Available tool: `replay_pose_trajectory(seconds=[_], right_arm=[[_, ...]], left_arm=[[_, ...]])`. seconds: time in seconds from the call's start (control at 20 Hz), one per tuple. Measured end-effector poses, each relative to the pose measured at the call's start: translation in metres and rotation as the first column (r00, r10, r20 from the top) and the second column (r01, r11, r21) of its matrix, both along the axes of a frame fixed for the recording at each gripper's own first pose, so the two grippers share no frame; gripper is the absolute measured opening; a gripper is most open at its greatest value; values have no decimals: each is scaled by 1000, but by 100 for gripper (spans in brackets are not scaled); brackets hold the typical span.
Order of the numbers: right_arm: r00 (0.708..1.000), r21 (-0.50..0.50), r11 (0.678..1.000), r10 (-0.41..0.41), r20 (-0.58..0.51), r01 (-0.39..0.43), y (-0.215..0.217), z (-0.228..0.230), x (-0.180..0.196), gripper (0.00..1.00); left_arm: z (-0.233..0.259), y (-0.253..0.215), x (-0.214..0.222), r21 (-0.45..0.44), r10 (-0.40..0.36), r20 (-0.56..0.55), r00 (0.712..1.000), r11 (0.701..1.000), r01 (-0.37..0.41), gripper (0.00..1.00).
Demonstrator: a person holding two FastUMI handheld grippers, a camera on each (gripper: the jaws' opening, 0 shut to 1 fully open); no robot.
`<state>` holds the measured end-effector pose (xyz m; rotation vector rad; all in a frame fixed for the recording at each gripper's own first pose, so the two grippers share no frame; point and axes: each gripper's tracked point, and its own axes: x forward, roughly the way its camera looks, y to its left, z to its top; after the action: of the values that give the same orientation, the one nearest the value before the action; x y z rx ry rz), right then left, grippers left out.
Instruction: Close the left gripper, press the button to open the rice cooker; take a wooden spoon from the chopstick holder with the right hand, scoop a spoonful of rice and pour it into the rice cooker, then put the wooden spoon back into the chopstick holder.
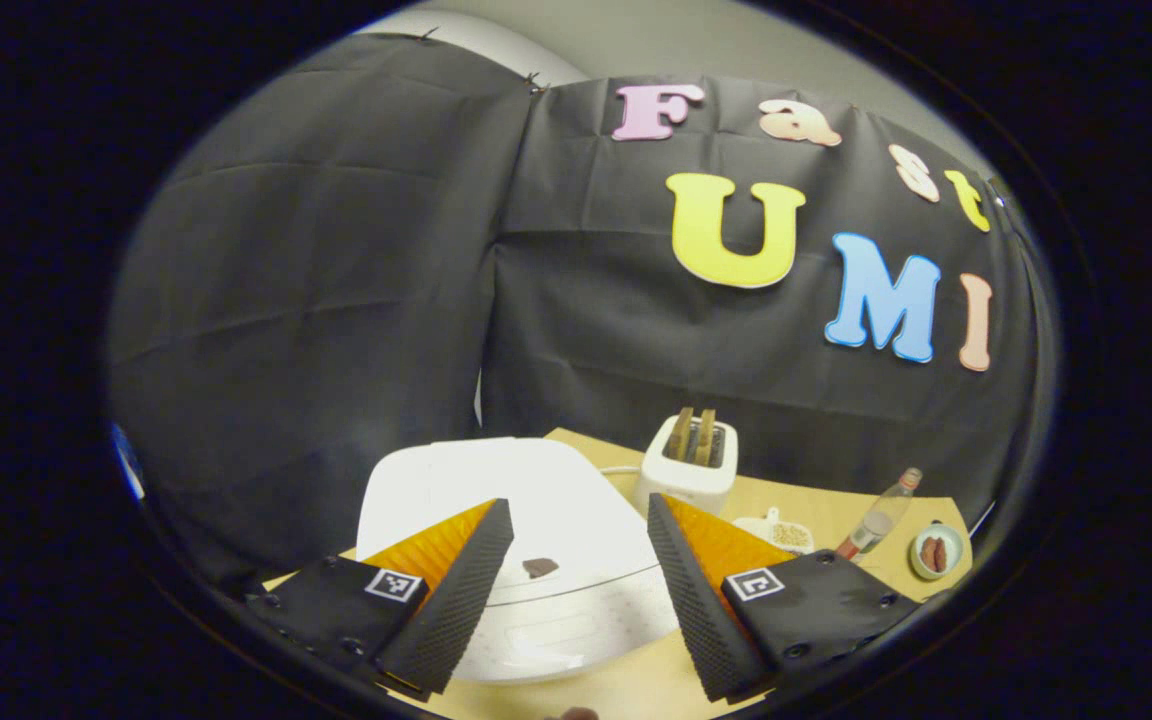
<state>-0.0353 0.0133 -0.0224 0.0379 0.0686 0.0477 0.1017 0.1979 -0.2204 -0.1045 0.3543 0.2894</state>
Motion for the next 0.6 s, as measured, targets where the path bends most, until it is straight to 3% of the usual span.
replay_pose_trajectory(seconds=[0.25, 0.45, 0.55, 0.6], right_arm=[[999, 36, 999, -39, 10, 39, -35, 9, 6, 97], [999, 7, 999, -46, 29, 46, -51, 17, 15, 97], [999, 18, 999, -32, 41, 31, -48, 24, 16, 100], [998, 22, 999, -26, 51, 25, -45, 28, 16, 97]], left_arm=[[95, -60, -2, 33, -85, 137, 987, 996, 81, 96], [161, -107, -13, 55, -150, 226, 962, 988, 142, 96], [172, -140, -43, 73, -189, 236, 953, 982, 176, 95], [179, -156, -52, 73, -209, 236, 949, 978, 197, 95]])
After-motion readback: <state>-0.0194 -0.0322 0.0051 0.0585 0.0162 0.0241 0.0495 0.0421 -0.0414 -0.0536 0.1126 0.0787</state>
